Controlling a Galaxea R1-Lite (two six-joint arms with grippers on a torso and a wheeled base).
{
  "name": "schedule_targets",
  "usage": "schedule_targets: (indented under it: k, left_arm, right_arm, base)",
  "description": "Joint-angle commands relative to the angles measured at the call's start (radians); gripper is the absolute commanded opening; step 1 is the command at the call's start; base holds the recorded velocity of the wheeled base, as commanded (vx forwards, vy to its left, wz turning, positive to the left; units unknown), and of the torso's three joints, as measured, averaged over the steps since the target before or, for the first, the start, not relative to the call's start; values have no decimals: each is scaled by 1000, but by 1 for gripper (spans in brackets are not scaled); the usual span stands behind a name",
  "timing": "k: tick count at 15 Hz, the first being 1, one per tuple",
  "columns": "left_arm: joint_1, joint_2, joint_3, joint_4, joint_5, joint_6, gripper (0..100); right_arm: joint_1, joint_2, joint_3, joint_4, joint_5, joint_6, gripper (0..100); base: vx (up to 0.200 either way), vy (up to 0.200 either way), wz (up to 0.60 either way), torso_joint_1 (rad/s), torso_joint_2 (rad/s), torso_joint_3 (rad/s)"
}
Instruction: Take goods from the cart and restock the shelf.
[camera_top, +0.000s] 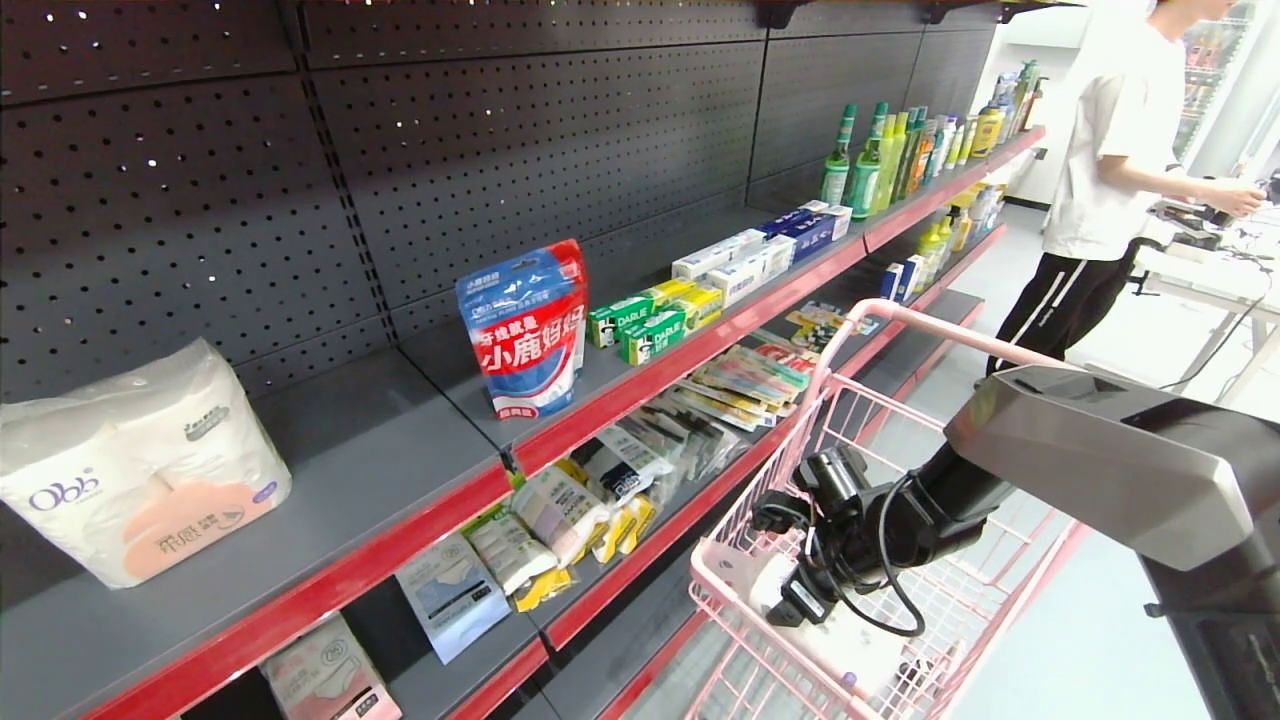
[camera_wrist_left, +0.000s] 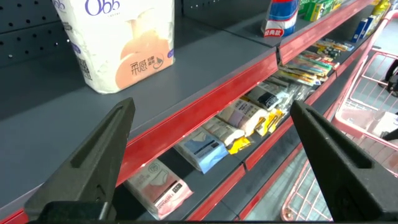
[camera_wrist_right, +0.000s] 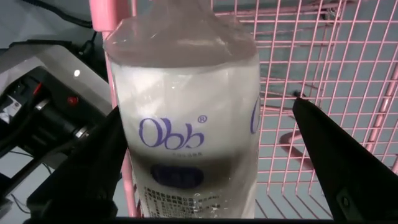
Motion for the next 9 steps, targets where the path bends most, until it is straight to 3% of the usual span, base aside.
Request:
schedule_targets:
  k: [1, 9]
  left_arm:
    - [0, 1, 1, 0, 0, -1, 100]
    - [0, 1, -1, 0, 0, -1, 100]
  right_arm:
    - [-9, 5, -1, 0, 0, -14, 100]
    - [-21, 35, -50, 3, -6, -57, 100]
  base:
    - [0, 0, 0, 0, 0, 0]
    - [0, 0, 0, 0, 0, 0]
